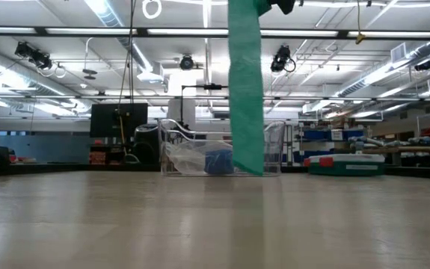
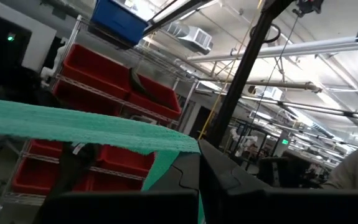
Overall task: Roll bandage
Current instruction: Roll the sky blue bandage
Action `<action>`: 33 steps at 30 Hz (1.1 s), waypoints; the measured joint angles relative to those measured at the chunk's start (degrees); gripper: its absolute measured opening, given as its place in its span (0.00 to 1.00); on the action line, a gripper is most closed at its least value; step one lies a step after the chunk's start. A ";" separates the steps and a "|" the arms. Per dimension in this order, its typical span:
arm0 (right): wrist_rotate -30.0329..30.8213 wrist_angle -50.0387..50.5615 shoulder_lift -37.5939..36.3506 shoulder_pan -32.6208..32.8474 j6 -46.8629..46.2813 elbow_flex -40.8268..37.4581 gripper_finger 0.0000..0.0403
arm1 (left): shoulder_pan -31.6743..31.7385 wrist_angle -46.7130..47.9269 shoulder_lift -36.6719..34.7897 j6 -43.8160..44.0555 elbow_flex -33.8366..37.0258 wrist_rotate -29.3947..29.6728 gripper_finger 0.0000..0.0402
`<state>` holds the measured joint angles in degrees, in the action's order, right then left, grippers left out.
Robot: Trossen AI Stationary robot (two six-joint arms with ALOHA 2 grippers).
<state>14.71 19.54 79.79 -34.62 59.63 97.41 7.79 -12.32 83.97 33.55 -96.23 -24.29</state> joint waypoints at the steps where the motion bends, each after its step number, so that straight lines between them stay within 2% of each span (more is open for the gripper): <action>1: 0.01 0.07 -0.02 -0.17 1.35 0.00 0.00 | 0.00 -0.77 0.00 0.21 0.00 0.00 0.01; 15: 0.28 1.26 -0.02 -1.12 10.50 0.00 0.00 | 1.24 -2.97 -0.42 4.93 -6.18 -1.94 0.01; 24: 3.24 1.26 -0.02 -1.14 3.94 0.00 0.00 | 1.19 4.42 -0.57 3.75 -8.39 -4.32 0.01; 30: 2.45 1.79 -1.78 5.39 3.42 -0.05 0.00 | 1.04 8.69 0.11 1.38 -8.22 -3.58 0.01; 33: 4.66 3.67 -3.03 8.75 1.74 0.01 0.00 | 1.04 10.82 -0.13 1.17 -8.28 -1.82 0.01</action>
<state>19.37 23.21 76.75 -25.87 61.37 97.42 8.83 -1.51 83.83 34.72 -104.51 -26.11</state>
